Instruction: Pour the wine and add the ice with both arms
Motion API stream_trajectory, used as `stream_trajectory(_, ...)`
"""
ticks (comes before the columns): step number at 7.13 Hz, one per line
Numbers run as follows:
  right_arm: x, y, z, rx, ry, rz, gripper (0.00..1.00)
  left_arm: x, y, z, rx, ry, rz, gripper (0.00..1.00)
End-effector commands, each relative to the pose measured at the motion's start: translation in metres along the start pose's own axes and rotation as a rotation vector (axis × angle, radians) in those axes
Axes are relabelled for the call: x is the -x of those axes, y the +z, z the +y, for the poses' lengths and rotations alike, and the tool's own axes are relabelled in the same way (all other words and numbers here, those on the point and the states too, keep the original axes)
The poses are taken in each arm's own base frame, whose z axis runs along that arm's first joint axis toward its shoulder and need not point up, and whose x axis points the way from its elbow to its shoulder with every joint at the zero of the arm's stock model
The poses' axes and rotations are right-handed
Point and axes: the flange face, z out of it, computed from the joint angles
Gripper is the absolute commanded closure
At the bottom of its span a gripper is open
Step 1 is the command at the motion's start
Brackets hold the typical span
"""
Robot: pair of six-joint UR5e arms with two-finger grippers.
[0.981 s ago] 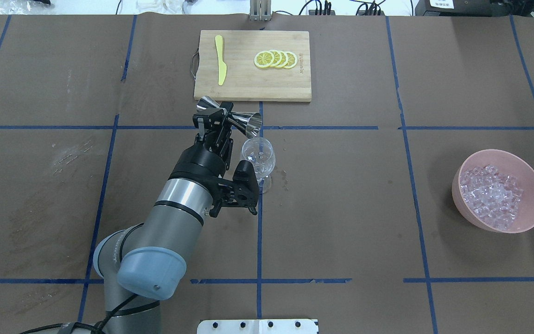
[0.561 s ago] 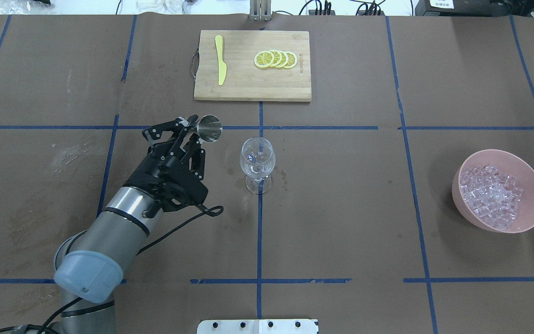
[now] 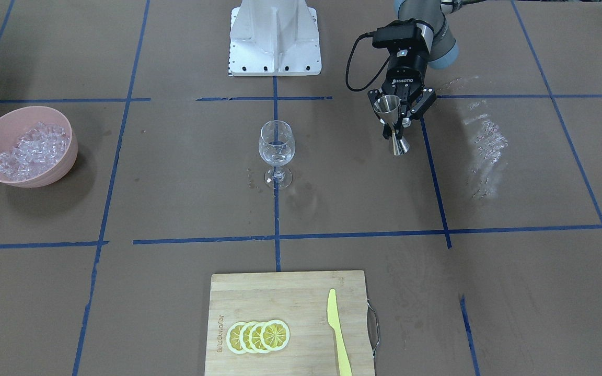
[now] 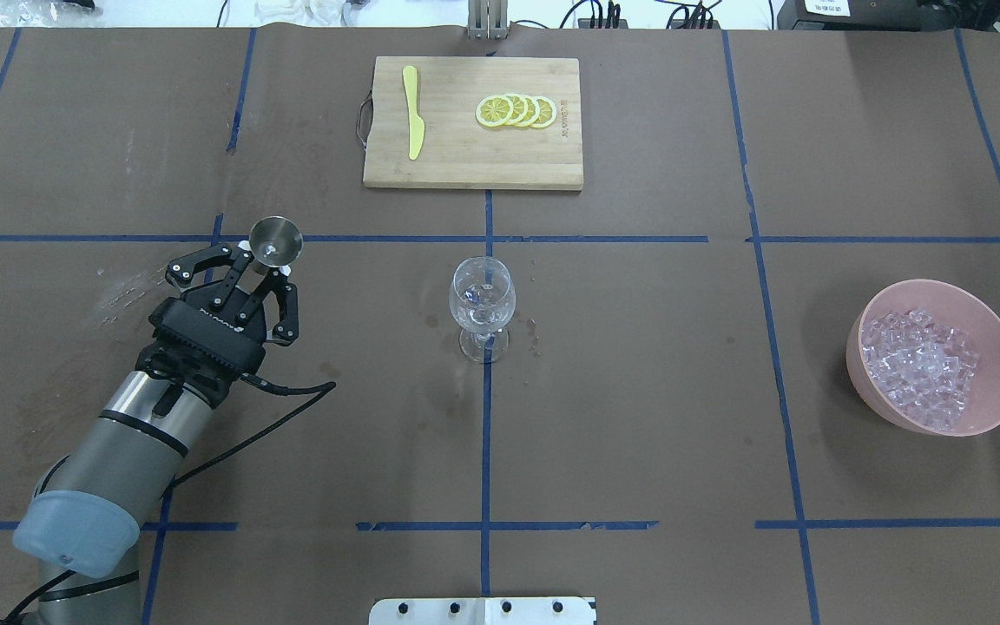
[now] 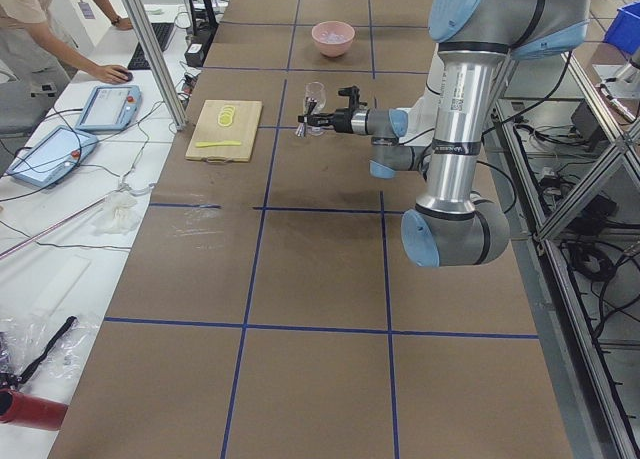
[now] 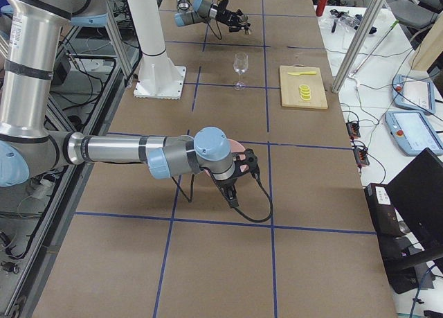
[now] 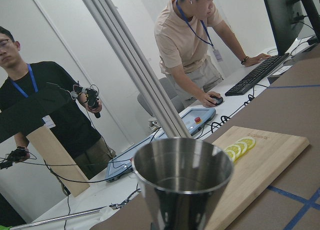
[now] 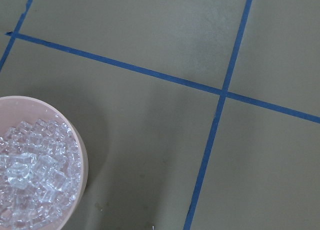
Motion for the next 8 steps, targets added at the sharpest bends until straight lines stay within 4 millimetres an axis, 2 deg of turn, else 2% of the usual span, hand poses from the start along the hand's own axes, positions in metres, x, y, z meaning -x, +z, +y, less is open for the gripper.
stream_trajectory(1, 0.000, 0.000, 0.000, 0.001, 0.001, 0.000, 0.00, 0.027, -0.012, 0.043, 0.055, -0.124, -0.022, 1.00)
stream_trajectory(3, 0.000, 0.000, 0.003, 0.002, 0.002, -0.002, 0.00, 0.052, -0.025, 0.080, 0.104, -0.286, -0.046, 1.00)
stream_trajectory(4, 0.000, -0.001, 0.003, 0.000, 0.003, -0.001, 0.00, 0.057, -0.026, 0.110, 0.135, -0.349, -0.067, 1.00)
stream_trajectory(5, -0.001, 0.000, 0.005, 0.002, 0.005, -0.001, 0.00, 0.058, -0.023, 0.138, 0.161, -0.412, -0.090, 1.00)
stream_trajectory(6, -0.001, 0.001, 0.007, 0.004, 0.008, -0.001, 0.00, 0.058, -0.022, 0.154, 0.173, -0.480, -0.106, 1.00)
stream_trajectory(8, -0.002, 0.000, 0.008, 0.003, 0.011, -0.001, 0.00, 0.056, -0.024, 0.183, 0.203, -0.463, -0.117, 1.00)
